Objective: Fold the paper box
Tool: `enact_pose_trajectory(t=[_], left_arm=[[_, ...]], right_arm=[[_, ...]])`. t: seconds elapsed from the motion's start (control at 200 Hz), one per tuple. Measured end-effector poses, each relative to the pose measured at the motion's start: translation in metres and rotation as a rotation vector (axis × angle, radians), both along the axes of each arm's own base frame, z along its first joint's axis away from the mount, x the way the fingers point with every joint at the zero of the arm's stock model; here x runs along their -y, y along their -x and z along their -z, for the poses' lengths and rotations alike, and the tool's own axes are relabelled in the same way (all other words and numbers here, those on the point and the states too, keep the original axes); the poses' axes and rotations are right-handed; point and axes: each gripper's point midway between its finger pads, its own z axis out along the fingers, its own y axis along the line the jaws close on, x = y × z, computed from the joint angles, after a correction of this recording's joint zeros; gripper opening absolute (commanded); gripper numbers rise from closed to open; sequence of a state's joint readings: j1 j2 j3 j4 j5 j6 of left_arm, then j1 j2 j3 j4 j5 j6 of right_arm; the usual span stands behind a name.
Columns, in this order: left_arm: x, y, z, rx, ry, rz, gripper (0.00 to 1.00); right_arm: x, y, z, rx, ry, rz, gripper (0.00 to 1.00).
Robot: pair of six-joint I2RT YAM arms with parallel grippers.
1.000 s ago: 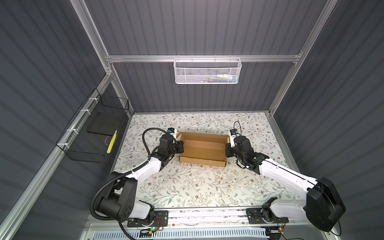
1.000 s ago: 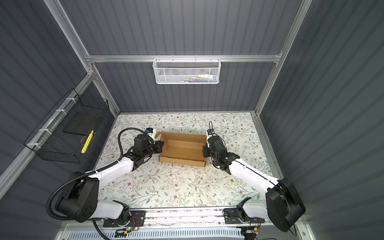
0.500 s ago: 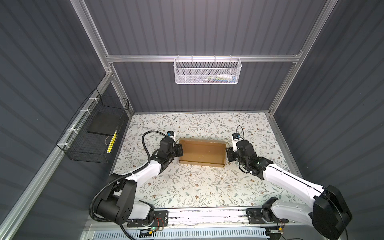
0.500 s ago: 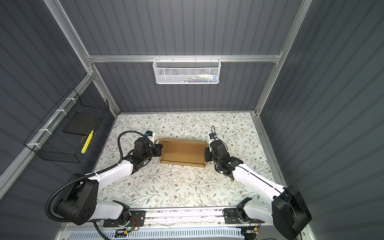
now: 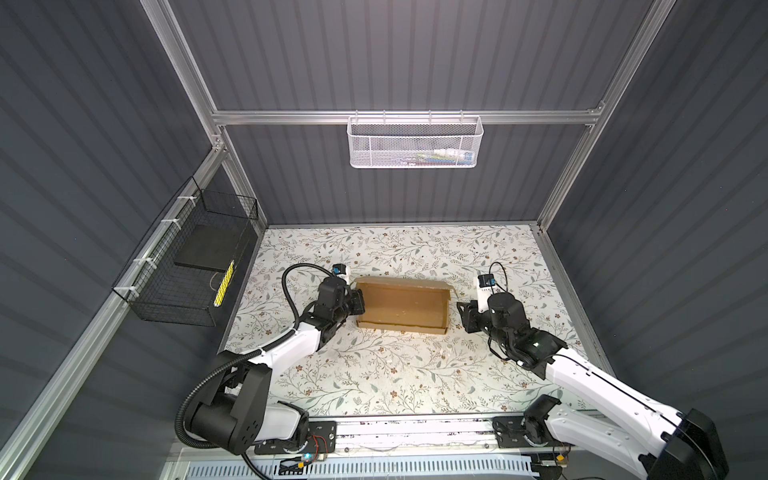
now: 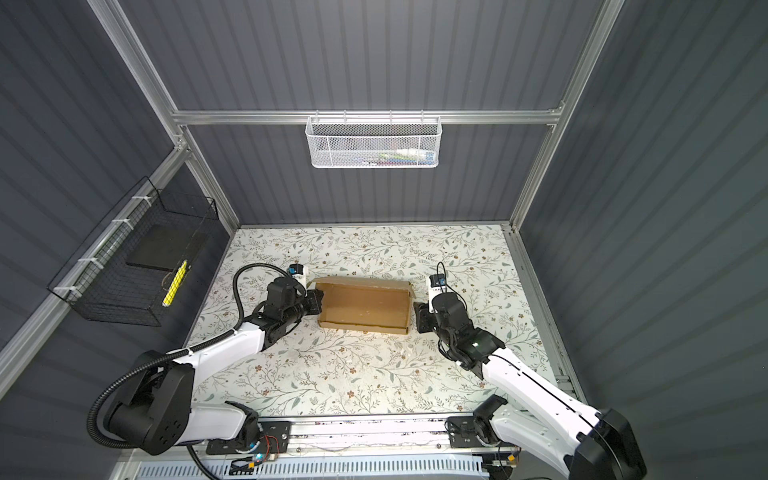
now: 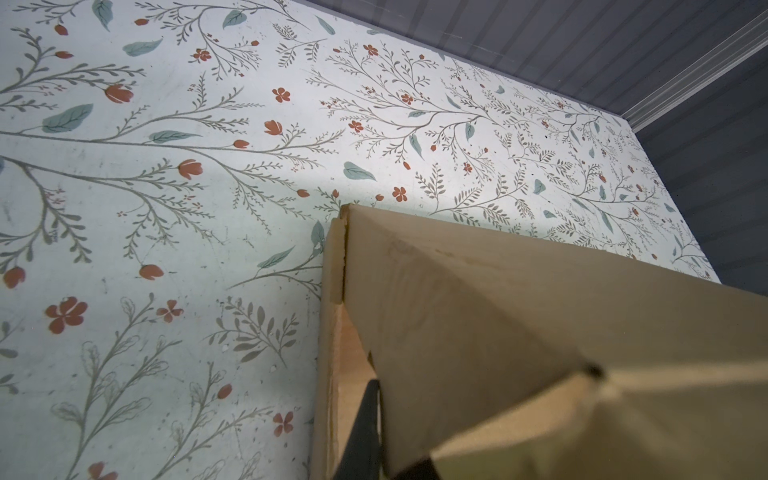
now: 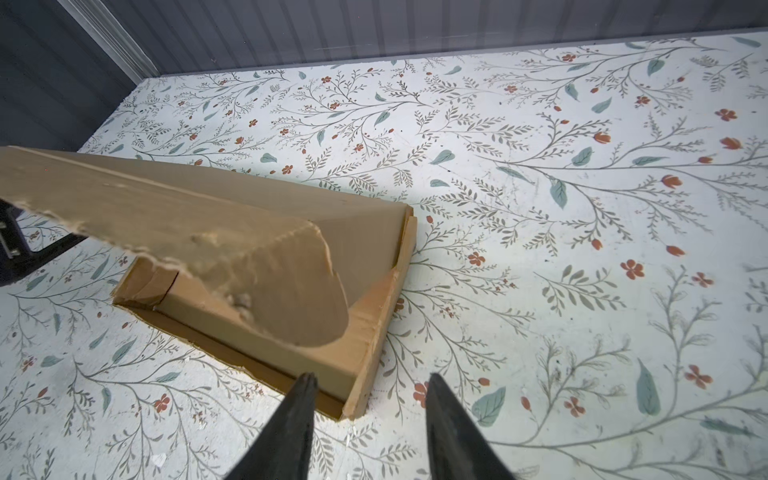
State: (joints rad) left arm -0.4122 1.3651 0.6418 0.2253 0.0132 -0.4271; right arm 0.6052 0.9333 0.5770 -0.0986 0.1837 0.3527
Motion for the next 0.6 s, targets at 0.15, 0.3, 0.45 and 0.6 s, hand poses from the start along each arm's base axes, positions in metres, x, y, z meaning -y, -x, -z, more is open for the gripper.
enact_pose_trajectory(t=[0.15, 0.3, 0.45, 0.6], left_arm=[[0.0, 0.0, 0.0, 0.0, 0.0, 0.0, 0.1], [0.0, 0.001, 0.001, -0.002, -0.001, 0.0, 0.13], [-0.003, 0.006, 0.005, -0.009, -0.003, 0.0, 0.16], [-0.004, 0.01, 0.006, -0.008, -0.003, -0.001, 0.19]], right_arm=[[0.01, 0.011, 0.0, 0.002, -0.017, 0.025, 0.49], [0.016, 0.013, 0.0, 0.004, -0.018, 0.052, 0.53], [0.02, 0.011, 0.003, 0.0, 0.009, 0.072, 0.54], [0.018, 0.003, -0.009, 0.013, 0.041, 0.072, 0.55]])
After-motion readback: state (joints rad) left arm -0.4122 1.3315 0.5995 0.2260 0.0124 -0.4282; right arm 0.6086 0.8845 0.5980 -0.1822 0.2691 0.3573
